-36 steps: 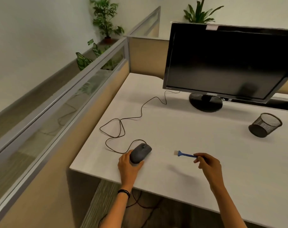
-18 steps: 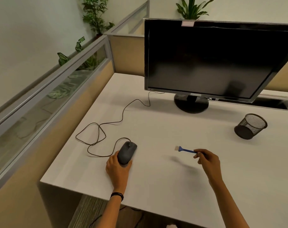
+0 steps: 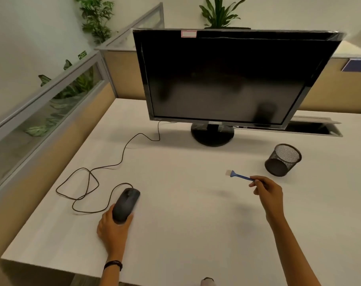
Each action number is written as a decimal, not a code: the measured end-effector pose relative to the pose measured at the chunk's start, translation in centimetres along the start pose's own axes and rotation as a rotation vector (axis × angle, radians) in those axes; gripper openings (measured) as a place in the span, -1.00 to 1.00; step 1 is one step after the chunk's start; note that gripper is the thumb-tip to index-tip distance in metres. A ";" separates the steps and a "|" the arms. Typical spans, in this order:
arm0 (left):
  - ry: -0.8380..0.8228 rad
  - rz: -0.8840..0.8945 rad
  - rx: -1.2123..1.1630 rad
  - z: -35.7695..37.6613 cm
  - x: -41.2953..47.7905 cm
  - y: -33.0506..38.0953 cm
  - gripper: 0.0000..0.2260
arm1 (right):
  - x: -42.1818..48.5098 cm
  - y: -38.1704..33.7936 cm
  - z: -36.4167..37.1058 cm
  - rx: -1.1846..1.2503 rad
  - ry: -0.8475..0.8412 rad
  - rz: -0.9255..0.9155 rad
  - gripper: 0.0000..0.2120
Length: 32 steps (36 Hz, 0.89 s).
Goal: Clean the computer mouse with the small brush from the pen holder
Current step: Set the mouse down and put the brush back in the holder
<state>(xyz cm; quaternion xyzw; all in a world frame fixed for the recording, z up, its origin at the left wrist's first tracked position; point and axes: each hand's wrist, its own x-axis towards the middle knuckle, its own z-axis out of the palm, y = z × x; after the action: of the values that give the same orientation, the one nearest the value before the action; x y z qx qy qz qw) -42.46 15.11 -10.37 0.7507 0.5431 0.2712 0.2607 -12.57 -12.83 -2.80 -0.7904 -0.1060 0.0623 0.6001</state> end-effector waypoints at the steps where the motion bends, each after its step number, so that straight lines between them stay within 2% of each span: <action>1: -0.003 -0.003 0.018 0.1 0.1 0.0 -0.41 | 0.4 0.0 -0.5 -0.006 0.014 -0.007 -0.81; 4: 0.009 0.039 0.110 0.6 0.6 0.3 -0.36 | 1.7 -0.1 -2.2 -0.009 0.061 -0.031 -0.81; 7: 0.060 0.157 0.155 1.6 1.3 1.8 -0.34 | 3.0 -0.2 -3.9 -0.014 0.112 -0.057 -0.82; 11: 0.074 0.316 0.131 3.6 1.8 5.5 -0.43 | 4.5 0.4 -5.9 -0.048 0.201 -0.088 -0.80; 20: -0.241 0.450 -0.064 10.3 0.3 15.7 -0.61 | 7.7 1.4 -9.9 -0.218 0.389 -0.212 -0.82; 29: -0.693 0.549 -0.034 16.8 -0.6 20.1 -0.57 | 13.0 -0.1 -12.1 -0.476 0.297 -0.208 -0.87; 32: -0.776 0.568 -0.004 18.1 -0.8 20.6 -0.55 | 14.6 -0.4 -12.2 -0.542 0.246 -0.169 -0.86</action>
<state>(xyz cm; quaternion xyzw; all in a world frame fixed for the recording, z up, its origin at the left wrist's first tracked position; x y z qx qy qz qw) -16.31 6.94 -9.30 0.9147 0.1786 0.0325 0.3611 4.31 -20.57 1.26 -0.9118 -0.1106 -0.1143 0.3787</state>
